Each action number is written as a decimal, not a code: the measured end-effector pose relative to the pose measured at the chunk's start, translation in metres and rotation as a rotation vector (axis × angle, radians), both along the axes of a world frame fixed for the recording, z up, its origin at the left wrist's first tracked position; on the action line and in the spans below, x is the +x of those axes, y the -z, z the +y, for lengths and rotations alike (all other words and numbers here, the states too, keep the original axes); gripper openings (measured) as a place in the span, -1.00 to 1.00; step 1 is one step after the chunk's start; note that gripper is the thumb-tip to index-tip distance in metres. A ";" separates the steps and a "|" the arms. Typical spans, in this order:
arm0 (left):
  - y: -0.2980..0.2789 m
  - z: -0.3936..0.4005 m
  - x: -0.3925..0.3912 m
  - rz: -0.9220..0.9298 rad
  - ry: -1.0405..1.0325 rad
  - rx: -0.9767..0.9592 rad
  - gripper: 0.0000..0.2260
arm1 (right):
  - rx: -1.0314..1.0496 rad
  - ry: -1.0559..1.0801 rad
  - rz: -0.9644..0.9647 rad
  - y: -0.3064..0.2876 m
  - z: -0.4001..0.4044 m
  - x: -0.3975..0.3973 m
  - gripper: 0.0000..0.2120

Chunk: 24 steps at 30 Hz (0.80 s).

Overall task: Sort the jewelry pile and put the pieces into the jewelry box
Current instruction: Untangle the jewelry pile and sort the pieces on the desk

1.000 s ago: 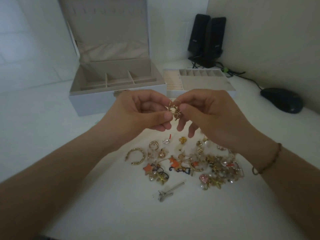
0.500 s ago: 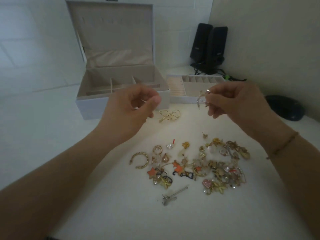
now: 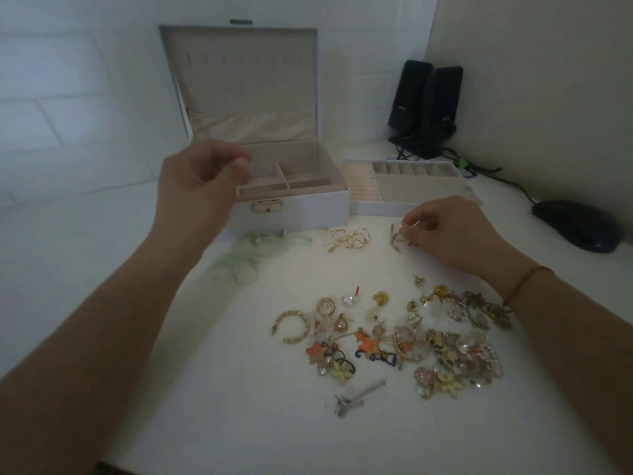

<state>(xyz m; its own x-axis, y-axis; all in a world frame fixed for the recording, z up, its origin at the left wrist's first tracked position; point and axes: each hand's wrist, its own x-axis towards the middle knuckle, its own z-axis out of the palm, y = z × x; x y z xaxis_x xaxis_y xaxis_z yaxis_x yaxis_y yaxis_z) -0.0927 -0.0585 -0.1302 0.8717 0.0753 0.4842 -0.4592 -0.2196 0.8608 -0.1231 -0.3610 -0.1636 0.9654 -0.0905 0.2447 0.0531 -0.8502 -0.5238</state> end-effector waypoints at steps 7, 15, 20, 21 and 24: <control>0.010 -0.005 -0.019 -0.107 0.480 0.786 -0.86 | -0.083 -0.071 -0.082 -0.015 -0.011 -0.018 -0.94; 0.010 -0.003 -0.022 0.123 0.812 0.978 -0.76 | -0.144 -0.569 0.116 -0.021 0.006 -0.043 -0.82; 0.014 -0.005 -0.023 0.139 0.826 1.049 -0.79 | -0.125 -0.646 0.222 -0.025 0.001 -0.050 -0.85; 0.014 -0.005 -0.023 0.124 0.817 1.054 -0.81 | -0.118 -0.676 0.250 -0.026 0.000 -0.051 -0.86; 0.016 -0.008 -0.023 -0.041 0.720 0.920 -0.88 | -0.082 -0.748 0.340 -0.029 0.000 -0.054 -0.87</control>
<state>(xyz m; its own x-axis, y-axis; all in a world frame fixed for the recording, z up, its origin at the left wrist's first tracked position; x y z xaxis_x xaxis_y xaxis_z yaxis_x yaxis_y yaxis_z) -0.1162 -0.0661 -0.1463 0.5530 -0.8234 0.1273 -0.7552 -0.4308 0.4941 -0.1773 -0.3611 -0.1348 0.7857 0.6114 -0.0937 0.4703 -0.6889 -0.5516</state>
